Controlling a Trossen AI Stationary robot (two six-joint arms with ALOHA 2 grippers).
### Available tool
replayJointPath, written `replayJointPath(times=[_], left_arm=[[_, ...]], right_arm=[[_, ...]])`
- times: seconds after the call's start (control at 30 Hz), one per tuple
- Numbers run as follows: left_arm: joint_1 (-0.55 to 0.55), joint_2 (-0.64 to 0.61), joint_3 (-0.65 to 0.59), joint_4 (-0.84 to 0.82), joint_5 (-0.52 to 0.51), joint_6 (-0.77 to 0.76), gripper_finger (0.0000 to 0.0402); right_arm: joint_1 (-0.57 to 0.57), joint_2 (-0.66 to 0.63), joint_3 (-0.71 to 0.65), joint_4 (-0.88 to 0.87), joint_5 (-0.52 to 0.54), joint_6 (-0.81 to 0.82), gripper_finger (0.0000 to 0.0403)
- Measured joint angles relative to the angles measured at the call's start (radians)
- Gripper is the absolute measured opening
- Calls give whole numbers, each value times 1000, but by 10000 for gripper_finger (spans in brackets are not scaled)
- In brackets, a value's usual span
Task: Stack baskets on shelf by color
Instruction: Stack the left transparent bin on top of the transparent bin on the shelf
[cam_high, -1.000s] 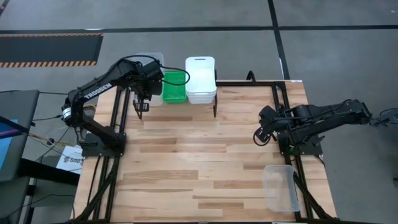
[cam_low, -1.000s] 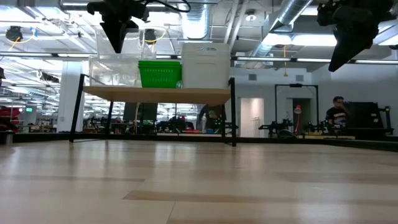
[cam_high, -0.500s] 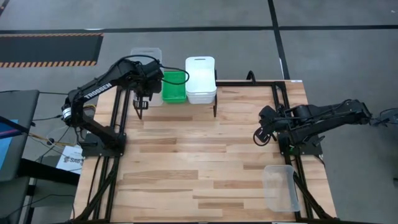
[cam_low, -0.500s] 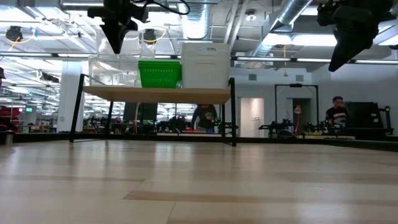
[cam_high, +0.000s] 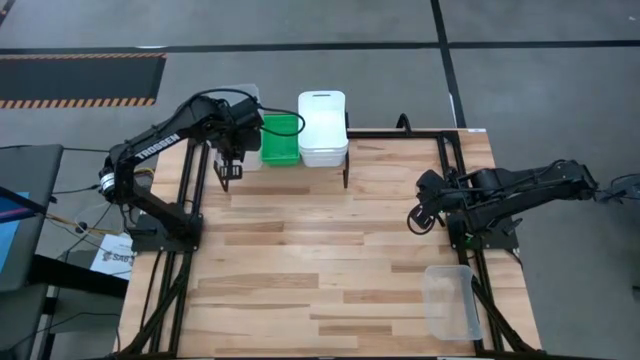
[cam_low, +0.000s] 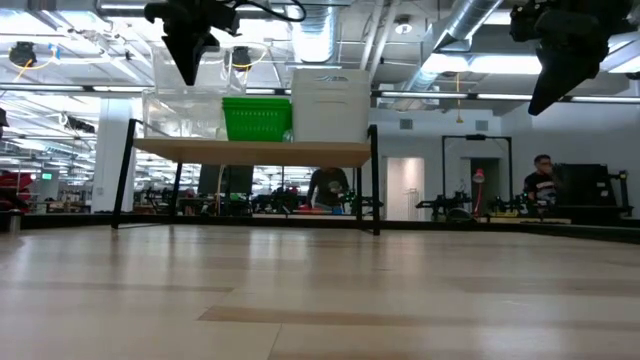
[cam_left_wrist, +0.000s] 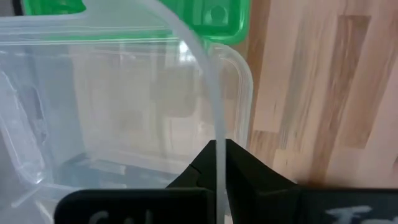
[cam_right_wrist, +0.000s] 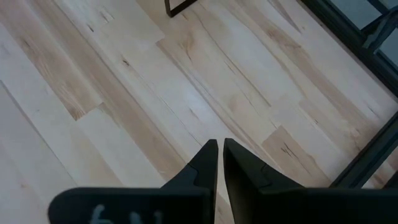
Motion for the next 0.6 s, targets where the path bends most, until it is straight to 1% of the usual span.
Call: replayJointPath(times=[0.6], left_arm=[[0, 0, 0, 0, -12, 39, 0]], right_arm=[[0, 0, 0, 0, 0, 0, 52]])
